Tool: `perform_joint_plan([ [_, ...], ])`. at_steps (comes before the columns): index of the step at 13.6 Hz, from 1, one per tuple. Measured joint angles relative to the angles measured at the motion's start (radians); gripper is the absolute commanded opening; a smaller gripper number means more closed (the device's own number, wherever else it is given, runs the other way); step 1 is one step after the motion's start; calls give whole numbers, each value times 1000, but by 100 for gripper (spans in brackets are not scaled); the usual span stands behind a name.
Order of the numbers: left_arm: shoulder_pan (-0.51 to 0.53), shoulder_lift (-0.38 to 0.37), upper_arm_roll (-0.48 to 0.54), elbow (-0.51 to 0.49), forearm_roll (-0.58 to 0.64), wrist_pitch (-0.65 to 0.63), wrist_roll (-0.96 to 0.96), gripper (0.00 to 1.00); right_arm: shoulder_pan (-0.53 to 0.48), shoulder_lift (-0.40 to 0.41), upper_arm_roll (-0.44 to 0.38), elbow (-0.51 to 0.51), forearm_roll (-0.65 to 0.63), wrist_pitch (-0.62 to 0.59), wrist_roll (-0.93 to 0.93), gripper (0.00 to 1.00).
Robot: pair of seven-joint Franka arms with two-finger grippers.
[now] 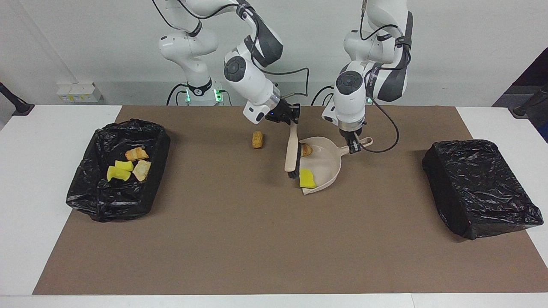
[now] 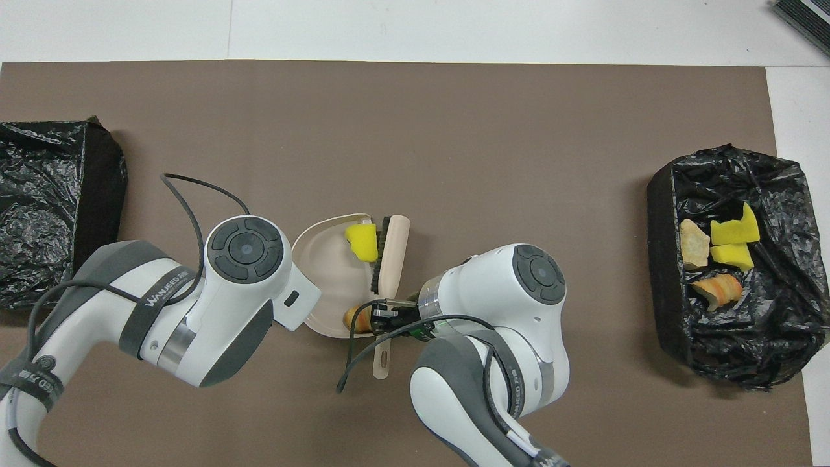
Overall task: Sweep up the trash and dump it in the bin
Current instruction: 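Draw the brush back toward the last bread chunk with the right gripper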
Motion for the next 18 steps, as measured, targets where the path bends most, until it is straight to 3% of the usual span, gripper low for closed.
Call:
perform_joint_plan([
  [4, 2, -13, 9, 4, 1, 7, 70, 0, -33, -115, -1, -56, -291, -280, 36, 0],
  [9, 6, -118, 13, -60, 54, -29, 118, 0, -64, -291, 3, -357, -324, -322, 41, 0],
  [12, 5, -167, 7, -142, 59, -26, 122, 0, -26, -303, 15, -454, -225, -221, 58, 0],
  [18, -17, -151, 0, -176, 59, 40, 99, 0, 60, -205, 17, -474, -43, 82, 59, 0],
])
